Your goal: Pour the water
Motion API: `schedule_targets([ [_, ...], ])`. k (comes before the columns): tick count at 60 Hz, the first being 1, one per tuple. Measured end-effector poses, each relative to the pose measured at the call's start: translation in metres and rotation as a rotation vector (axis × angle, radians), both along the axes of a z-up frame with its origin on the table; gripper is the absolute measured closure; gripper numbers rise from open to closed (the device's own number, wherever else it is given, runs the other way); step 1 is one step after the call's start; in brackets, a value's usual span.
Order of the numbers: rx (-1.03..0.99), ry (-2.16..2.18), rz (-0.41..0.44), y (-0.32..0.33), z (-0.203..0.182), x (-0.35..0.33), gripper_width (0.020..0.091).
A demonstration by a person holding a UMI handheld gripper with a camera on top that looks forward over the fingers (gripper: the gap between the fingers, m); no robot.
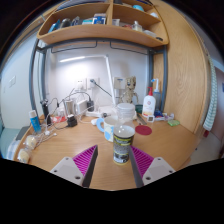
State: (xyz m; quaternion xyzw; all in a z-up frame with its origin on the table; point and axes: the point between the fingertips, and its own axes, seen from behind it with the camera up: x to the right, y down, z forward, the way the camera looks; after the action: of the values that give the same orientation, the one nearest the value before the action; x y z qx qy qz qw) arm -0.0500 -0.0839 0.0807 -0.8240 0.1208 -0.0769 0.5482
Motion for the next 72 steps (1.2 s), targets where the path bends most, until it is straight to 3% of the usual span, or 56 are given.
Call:
schedule_targets([
  [22,0.073,0.053,0.025,0.058,-0.019,0.048,0.0491],
  [25,0.083,0.066,0.047,0.064,-0.022,0.044,0.0529],
  [29,0.114,0.079,0.093,0.071,-0.020,0.037,0.0630],
  [42,0.135,0.002,0.207,0.069,-0.019,0.024,0.0678],
  [54,0.126,-0.096,0.260,0.071,-0.019,0.021,0.0807],
  [66,0.090,-0.126,0.302,0.082,-0.019,0.012,0.0815],
  [72,0.113,-0.029,0.318,0.088,0.006,-0.010,0.0813],
])
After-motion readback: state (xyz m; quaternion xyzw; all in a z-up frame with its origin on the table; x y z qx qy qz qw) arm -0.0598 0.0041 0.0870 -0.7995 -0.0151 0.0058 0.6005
